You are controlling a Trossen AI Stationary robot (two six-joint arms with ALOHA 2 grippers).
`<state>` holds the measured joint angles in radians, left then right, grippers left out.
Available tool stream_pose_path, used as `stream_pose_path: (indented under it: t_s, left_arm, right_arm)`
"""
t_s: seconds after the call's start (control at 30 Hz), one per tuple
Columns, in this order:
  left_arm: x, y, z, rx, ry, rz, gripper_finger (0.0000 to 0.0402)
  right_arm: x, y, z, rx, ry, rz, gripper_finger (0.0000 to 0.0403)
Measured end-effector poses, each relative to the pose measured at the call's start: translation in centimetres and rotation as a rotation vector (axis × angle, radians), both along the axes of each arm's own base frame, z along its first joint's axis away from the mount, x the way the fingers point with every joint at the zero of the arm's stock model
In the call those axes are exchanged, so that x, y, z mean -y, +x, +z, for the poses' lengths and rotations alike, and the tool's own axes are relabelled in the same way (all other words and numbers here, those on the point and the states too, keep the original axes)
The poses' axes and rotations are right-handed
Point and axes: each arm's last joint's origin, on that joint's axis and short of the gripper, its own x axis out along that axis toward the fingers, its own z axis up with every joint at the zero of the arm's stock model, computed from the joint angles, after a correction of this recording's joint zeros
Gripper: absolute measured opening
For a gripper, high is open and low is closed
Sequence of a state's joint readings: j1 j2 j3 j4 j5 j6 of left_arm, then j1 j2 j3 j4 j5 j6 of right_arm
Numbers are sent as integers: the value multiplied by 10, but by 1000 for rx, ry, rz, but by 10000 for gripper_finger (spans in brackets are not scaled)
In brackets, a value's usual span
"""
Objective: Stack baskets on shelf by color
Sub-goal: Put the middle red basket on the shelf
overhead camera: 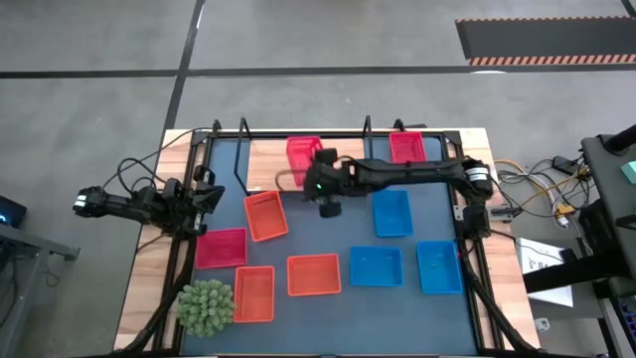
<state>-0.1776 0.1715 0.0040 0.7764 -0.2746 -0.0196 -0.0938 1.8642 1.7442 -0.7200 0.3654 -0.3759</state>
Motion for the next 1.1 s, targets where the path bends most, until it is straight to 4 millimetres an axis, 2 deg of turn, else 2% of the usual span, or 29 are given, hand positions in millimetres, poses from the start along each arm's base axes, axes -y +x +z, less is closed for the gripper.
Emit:
stream_pose_path:
  t_s: [0.13,0.23,0.43,0.6,0.83,0.97,1.1]
  left_arm:
    - [0,0,0,1,3,1,2]
    - [0,0,0,1,3,0,2]
    - [0,0,0,2,7,-9,2]
    - [0,0,0,2,9,-13,2]
    - [1,0,0,4,15,-23,2]
    - [1,0,0,4,17,-26,2]
    - [1,0,0,4,17,-29,2]
  right_arm:
    - [25,17,-14,6,43,-105,9]
    - [37,28,-26,-51,59,-144,9]
    - [46,50,-42,-134,78,-176,18]
    - [47,62,-45,-135,69,-172,57]
    - [46,66,-36,-99,70,-171,117]
    - [40,58,-12,-85,78,-163,132]
    - [31,43,15,-75,115,-150,127]
